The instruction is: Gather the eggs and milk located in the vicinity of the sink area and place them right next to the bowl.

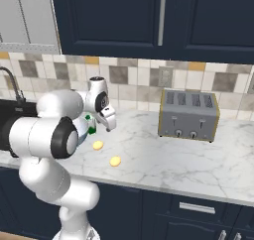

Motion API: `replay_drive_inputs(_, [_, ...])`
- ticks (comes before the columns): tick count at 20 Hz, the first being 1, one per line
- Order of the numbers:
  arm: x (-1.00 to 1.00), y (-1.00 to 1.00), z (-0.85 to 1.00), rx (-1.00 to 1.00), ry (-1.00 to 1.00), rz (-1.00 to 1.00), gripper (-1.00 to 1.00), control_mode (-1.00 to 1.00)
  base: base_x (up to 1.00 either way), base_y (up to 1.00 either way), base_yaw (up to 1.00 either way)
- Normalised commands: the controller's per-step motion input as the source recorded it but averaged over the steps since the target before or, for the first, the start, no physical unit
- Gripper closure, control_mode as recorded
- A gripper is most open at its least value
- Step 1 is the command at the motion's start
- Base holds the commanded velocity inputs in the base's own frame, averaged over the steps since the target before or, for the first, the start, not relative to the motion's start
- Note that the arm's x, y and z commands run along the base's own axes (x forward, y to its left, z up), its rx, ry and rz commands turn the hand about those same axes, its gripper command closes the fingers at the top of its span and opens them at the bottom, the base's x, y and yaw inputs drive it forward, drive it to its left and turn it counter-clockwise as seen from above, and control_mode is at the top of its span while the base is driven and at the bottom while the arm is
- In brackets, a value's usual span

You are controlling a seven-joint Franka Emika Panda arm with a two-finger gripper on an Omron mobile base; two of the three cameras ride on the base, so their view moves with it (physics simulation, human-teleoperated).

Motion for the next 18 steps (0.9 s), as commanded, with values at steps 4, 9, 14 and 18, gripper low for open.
replay_drive_inputs(4, [-0.17,-0.01,0.0,0.06,0.0,0.01,-1.0,-1.0,0.0,0.0,0.0])
replay_drive_inputs(9, [-0.03,0.01,-0.08,0.02,0.01,0.0,-1.0,-1.0,0.0,0.0,0.0])
replay_drive_inputs(14, [0.0,0.01,-0.23,0.11,0.09,0.0,-1.0,-1.0,0.0,0.0,0.0])
replay_drive_inputs(18, [0.0,0.01,-0.28,0.09,0.01,0.04,-1.0,-1.0,0.0,0.0,0.0])
